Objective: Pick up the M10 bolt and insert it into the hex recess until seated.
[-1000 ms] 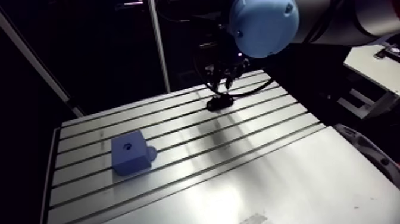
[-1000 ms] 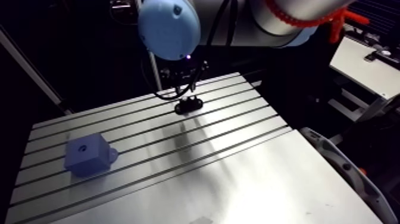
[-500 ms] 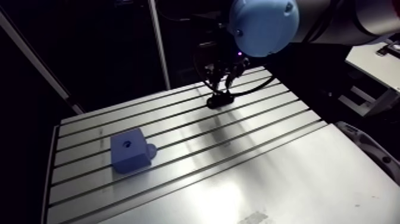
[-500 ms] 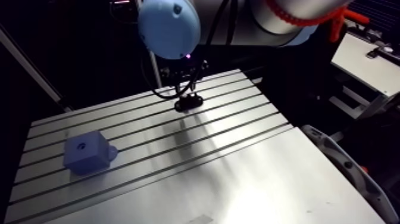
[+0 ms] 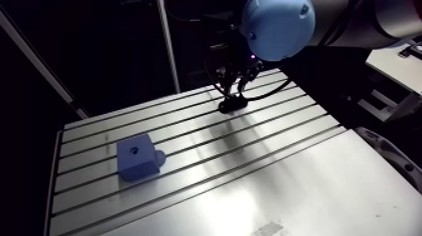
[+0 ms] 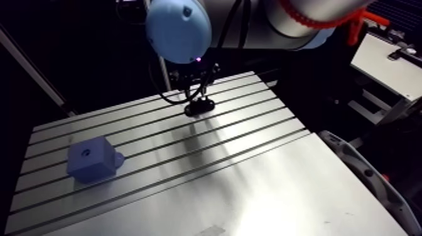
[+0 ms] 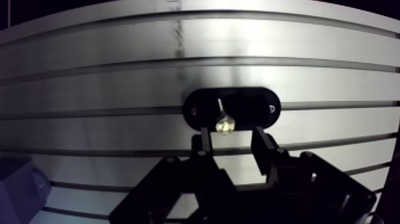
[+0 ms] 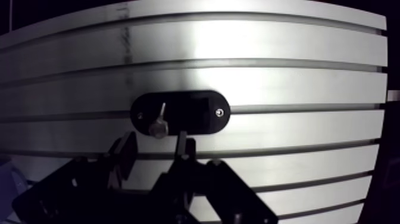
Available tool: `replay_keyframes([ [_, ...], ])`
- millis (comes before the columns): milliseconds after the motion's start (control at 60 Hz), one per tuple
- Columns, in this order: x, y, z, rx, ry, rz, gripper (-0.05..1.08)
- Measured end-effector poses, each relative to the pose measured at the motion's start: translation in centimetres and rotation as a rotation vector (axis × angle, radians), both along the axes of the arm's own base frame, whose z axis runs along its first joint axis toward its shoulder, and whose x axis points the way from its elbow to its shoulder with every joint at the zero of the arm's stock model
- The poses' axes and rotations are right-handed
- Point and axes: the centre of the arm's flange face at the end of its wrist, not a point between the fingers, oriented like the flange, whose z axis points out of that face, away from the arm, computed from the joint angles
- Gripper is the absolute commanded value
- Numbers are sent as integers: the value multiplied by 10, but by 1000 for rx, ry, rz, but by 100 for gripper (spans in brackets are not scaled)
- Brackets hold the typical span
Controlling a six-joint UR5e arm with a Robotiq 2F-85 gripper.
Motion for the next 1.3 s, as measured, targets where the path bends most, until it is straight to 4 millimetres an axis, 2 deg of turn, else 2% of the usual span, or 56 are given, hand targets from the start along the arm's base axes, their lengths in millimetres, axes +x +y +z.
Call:
replay_keyframes([
  [1300,-4,-1,-11,2,4,-8,53],
])
